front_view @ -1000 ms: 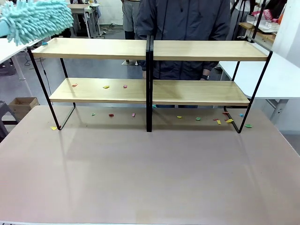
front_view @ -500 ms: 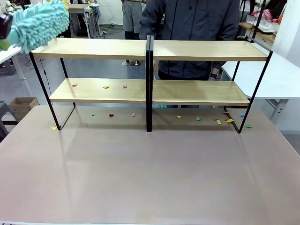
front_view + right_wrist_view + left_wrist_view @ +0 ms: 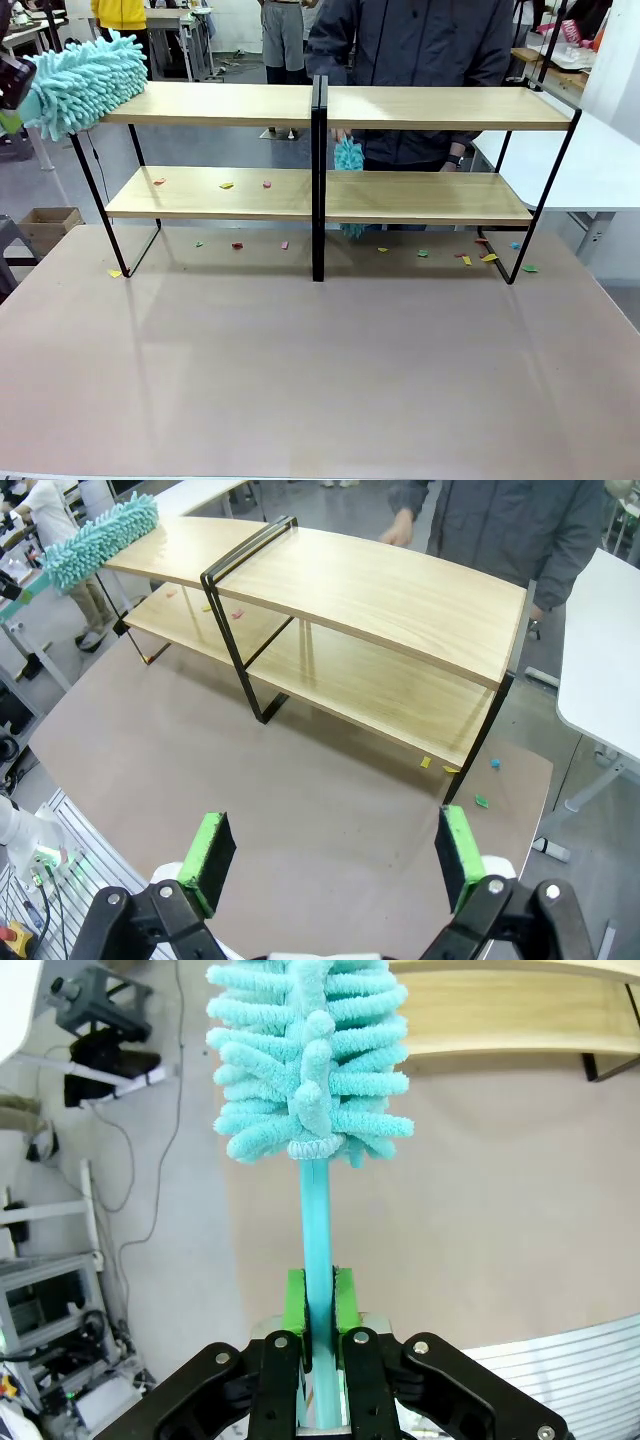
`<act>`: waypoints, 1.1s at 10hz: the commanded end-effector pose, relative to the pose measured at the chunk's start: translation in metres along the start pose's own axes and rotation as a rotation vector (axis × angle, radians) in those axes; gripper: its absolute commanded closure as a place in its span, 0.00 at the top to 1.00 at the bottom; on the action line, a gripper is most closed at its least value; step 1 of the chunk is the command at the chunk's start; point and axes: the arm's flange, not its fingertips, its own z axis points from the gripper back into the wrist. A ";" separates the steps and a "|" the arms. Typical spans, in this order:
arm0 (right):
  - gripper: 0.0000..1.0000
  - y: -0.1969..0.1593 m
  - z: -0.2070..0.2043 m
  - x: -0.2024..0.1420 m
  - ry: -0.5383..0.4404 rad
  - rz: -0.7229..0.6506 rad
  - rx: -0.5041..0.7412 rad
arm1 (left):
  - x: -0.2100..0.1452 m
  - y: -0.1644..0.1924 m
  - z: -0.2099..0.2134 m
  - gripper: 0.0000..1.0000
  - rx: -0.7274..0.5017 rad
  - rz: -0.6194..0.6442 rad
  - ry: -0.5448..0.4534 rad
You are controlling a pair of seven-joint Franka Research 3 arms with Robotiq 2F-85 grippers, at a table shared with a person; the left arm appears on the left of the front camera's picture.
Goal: Clean the shelves.
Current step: Clean a randomly selected level of the Shelf with the Duster.
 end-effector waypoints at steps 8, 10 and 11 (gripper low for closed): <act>1.00 0.000 0.000 -0.001 0.000 -0.001 0.003 | 0.049 -0.051 0.009 0.12 0.539 0.052 0.141; 1.00 0.000 0.000 -0.001 0.000 -0.001 0.003 | 0.048 -0.065 0.008 0.12 0.560 0.000 0.137; 1.00 0.000 0.000 -0.001 0.000 -0.001 0.003 | 0.049 -0.064 0.013 0.12 0.495 0.002 0.130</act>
